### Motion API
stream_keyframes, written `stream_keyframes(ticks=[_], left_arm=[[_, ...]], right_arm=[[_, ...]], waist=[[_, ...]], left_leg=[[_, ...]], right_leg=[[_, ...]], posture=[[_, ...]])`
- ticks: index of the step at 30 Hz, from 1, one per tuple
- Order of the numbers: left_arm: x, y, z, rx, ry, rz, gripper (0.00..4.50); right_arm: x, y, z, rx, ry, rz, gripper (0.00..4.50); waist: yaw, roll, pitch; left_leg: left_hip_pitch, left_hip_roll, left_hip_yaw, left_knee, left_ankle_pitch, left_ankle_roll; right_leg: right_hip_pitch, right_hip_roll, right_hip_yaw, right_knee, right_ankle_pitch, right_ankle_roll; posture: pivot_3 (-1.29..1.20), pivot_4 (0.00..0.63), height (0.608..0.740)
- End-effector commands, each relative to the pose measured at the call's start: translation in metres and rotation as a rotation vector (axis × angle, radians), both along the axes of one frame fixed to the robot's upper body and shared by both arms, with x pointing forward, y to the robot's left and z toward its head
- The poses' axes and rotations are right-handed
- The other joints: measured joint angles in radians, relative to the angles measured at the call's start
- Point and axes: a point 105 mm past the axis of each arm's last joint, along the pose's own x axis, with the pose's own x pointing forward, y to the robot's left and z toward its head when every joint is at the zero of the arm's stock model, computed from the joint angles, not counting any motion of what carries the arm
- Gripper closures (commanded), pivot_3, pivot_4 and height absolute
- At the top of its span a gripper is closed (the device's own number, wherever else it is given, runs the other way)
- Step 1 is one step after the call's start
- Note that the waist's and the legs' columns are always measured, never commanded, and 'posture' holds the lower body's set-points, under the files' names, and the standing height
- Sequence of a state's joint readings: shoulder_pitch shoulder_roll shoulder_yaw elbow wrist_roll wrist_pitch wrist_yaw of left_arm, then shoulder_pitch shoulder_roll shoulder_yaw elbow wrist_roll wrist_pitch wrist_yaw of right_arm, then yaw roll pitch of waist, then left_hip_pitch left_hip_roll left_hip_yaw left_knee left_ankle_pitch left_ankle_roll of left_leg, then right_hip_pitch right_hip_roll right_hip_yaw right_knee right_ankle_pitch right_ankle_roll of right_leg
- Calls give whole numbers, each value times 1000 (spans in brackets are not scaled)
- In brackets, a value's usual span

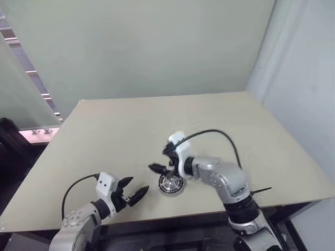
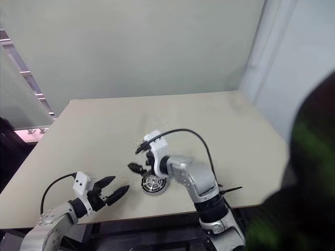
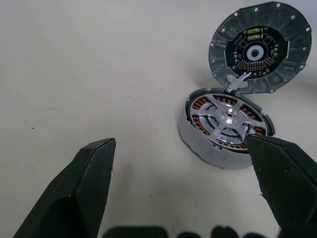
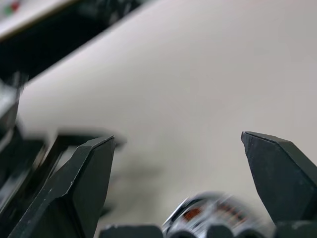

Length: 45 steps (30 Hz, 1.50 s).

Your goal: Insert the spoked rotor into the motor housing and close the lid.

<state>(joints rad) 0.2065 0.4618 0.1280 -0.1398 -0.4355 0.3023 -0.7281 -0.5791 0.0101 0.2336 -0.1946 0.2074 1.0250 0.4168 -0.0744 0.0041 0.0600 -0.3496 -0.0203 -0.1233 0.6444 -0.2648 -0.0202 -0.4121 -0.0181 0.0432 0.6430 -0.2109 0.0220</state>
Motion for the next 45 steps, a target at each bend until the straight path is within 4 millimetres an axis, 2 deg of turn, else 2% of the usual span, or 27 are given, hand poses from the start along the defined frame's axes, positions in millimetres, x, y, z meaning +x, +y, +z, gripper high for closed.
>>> stream_keyframes(ticks=[1, 4, 6, 8, 10, 14, 22, 30, 33, 36, 44, 45], left_arm=[[5, -11, 17, -2, -78, -32, 0], [5, -15, 17, -9, -78, -42, 0], [5, -16, 16, -9, -75, -48, 0], [6, -17, 16, -8, -75, -51, 0], [7, -17, 17, -6, -78, -53, 0], [7, -17, 18, -3, -83, -55, 0], [4, -14, 19, 13, -79, -58, 0], [2, -16, 20, 17, -70, -74, 0], [0, -18, 19, 11, -59, -87, 609], [-2, -19, 18, 10, -49, -97, 1635], [0, -23, 16, 10, -39, -122, 4478], [0, -23, 16, 11, -39, -124, 4478]], right_arm=[[23, -32, 34, -19, -197, -111, 59], [46, -73, 26, -261, -343, -214, 59], [54, -93, 10, -410, -374, -229, 59], [57, -105, -9, -501, -355, -211, 59], [54, -107, -28, -548, -322, -169, 59], [38, -86, -54, -483, -224, -78, 59], [-1, -31, -69, -285, -83, 78, 59], [-12, -13, -89, -280, -50, 125, 59], [-10, -13, -88, -216, -28, 124, 0], [-8, -16, -85, -151, -19, 139, 0], [-16, -20, -80, -109, -40, 393, 0], [-16, -21, -79, -102, -49, 419, 0]], waist=[[0, 0, 0], [0, 0, 0], [0, 0, 0], [-1, 0, 0], [-2, 0, 0], [-1, 0, 0], [1, 0, 0], [2, 0, 0], [2, 0, 0], [2, 0, 0], [2, 0, 0], [2, 0, 0]], left_leg=[[0, 0, 0, 0, 0, 0], [-1, -1, 1, 0, 0, 0], [-2, -1, 1, 0, 0, 0], [-2, -1, 1, -1, 0, 0], [-1, 0, 2, -1, 0, 1], [0, 1, 2, -2, 0, 1], [-1, 0, 1, 0, 0, 1], [1, 1, 2, 1, 0, 1], [1, 1, 2, 0, 0, 1], [1, 1, 2, 0, 0, 1], [2, 1, 2, 1, 0, 1], [2, 1, 2, 1, 0, 1]], right_leg=[[0, 0, 0, 0, 0, 0], [0, -1, 0, -1, 0, 0], [-1, -1, 0, -1, 0, 0], [-1, -1, 0, -1, 0, 0], [-1, 0, 1, -1, 0, 0], [-1, 1, 1, 0, 0, 0], [1, 1, 1, 0, 0, 0], [1, 1, 1, 0, 0, 0], [1, 1, 1, 0, 0, 0], [1, 1, 1, 0, 0, 0], [2, 1, 1, 0, 0, 0], [2, 1, 1, 0, 0, 0]], posture=[[0, 0, 740], [0, 0, 740], [0, 0, 740], [0, 0, 740], [0, 0, 740], [0, 0, 740], [0, 0, 740], [0, 0, 740], [0, 0, 740], [0, 0, 740], [0, 0, 740], [0, 0, 740]])
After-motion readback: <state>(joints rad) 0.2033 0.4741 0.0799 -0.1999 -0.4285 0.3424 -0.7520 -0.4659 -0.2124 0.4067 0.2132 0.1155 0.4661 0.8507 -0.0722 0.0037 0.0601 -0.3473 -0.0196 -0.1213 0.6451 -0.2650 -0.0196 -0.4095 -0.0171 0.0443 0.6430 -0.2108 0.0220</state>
